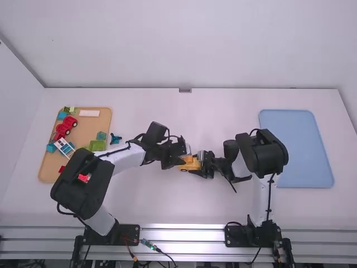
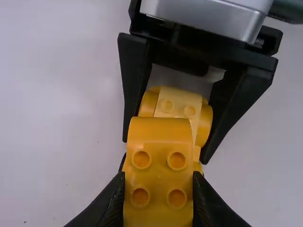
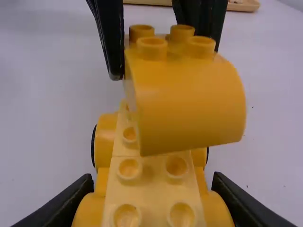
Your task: Assemble lego blocks to make yellow taxi
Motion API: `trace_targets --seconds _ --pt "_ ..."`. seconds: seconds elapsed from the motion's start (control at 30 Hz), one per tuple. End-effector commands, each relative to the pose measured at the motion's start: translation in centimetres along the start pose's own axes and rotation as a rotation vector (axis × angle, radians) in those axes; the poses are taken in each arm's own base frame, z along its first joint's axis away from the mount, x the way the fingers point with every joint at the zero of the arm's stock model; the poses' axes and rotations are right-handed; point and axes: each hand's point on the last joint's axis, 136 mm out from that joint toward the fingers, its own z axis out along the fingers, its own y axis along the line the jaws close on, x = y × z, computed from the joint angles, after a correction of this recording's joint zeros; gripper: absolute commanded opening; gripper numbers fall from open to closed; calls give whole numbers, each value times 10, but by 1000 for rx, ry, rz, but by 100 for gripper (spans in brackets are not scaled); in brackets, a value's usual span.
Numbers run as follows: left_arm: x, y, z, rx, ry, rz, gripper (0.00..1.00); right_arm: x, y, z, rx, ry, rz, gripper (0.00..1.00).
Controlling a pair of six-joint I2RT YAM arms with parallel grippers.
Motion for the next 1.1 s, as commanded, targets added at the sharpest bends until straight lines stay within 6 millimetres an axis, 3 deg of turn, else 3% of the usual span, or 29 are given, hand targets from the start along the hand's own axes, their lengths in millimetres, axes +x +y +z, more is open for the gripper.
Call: trace_targets --seconds 0.0,0.37,1.07 --pt "2 -8 4 28 -3 10 1 8 1 0 -1 22 18 53" --pt "4 -13 5 39 13 10 1 15 -2 17 -110 78 69 46" --pt "9 -9 6 8 48 28 1 14 3 17 -148 72 70 43"
